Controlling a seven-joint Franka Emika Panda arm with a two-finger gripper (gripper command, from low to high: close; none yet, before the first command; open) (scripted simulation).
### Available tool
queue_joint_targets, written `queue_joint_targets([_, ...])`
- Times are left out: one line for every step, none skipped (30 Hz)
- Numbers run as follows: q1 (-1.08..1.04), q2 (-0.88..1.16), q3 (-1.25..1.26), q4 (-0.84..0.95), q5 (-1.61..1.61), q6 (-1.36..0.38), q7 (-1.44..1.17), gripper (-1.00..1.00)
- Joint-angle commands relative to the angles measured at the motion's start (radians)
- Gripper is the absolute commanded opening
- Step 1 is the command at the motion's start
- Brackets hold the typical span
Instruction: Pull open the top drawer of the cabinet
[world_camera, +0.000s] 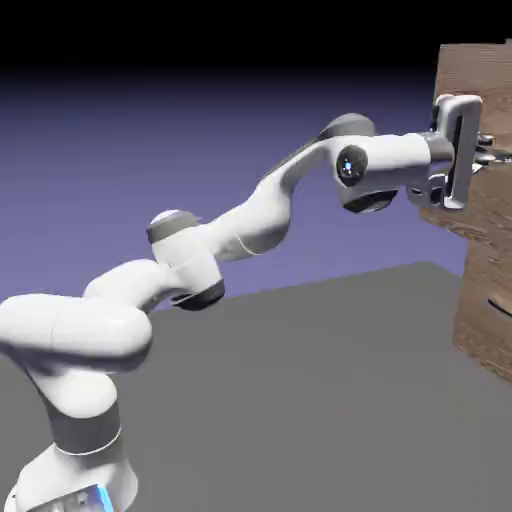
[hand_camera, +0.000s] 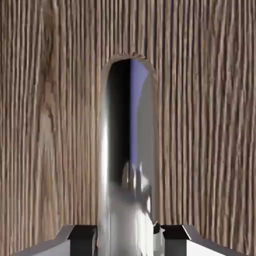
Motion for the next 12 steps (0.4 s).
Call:
queue_joint_targets([0.020,-0.005,-0.002,-0.036,-0.007,-0.017,-0.003,-1.00])
queue_joint_targets([0.040,-0.010,-0.004,-0.072,-0.011,-0.033,-0.008,-1.00])
queue_joint_targets([0.060,-0.015,-0.007,-0.109,-0.016,-0.049,-0.012,-1.00])
queue_joint_targets([0.081,-0.020,-0.010,-0.145,-0.021,-0.065,-0.017,-1.00])
queue_joint_targets([0.101,-0.026,-0.013,-0.181,-0.027,-0.081,-0.021,-1.00])
queue_joint_targets([0.121,-0.031,-0.017,-0.217,-0.034,-0.097,-0.025,-1.00])
queue_joint_targets([0.142,-0.036,-0.021,-0.254,-0.040,-0.113,-0.030,-1.00])
queue_joint_targets([0.162,-0.041,-0.026,-0.290,-0.048,-0.130,-0.034,-1.00])
queue_joint_targets([0.169,-0.043,-0.028,-0.302,-0.051,-0.136,-0.035,-1.00])
queue_joint_targets([0.169,-0.043,-0.028,-0.302,-0.051,-0.136,-0.035,1.00])
queue_joint_targets([0.169,-0.043,-0.028,-0.302,-0.051,-0.136,-0.035,1.00])
queue_joint_targets([0.193,-0.044,-0.034,-0.338,-0.063,-0.149,-0.043,1.00])
